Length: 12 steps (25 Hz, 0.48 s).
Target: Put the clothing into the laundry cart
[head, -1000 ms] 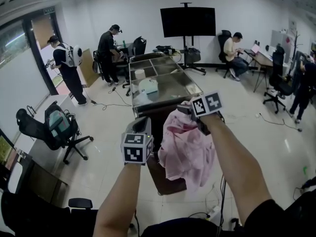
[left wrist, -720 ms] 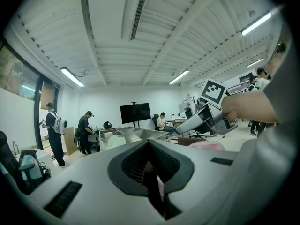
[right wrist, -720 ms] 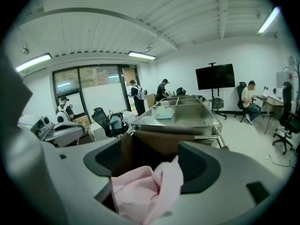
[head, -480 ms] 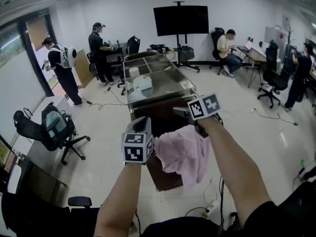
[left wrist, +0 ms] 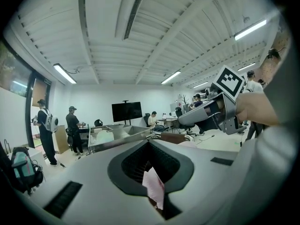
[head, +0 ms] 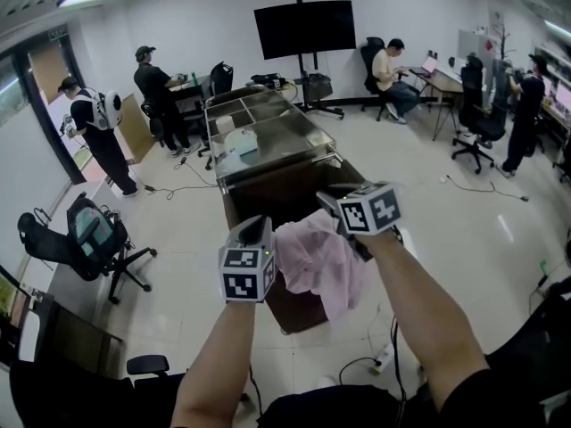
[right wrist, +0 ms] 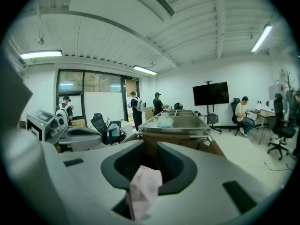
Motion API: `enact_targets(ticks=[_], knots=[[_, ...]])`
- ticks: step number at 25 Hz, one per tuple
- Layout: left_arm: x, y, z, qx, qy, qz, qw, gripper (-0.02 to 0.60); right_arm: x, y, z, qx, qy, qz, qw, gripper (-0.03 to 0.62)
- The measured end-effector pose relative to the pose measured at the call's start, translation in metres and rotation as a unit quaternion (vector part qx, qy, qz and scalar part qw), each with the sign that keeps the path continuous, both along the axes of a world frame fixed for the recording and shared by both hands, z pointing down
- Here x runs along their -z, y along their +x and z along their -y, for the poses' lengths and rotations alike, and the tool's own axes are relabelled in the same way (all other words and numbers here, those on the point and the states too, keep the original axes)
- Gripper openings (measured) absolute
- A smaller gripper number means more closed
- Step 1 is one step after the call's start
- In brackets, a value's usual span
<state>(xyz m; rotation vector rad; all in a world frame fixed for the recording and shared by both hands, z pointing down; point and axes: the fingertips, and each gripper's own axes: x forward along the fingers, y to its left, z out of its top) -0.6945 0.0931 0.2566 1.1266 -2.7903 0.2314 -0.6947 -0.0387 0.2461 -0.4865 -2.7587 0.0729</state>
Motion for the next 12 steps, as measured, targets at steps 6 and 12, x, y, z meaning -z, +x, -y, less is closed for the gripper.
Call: enact_targets(ticks=[6,12], knots=[[-0.015,0.028,-0.004,-0.032,0.001,-0.021,0.9993,0.0,-0.011,0.038,0.004,-0.034,-0.025,0.022,0.999,0.003],[-0.035,0.052,-0.018,-0.06,-0.003,-0.041,0.9973,0.0,-0.032,0.075,-0.013,-0.056,-0.034,0.041,0.997,0.002]])
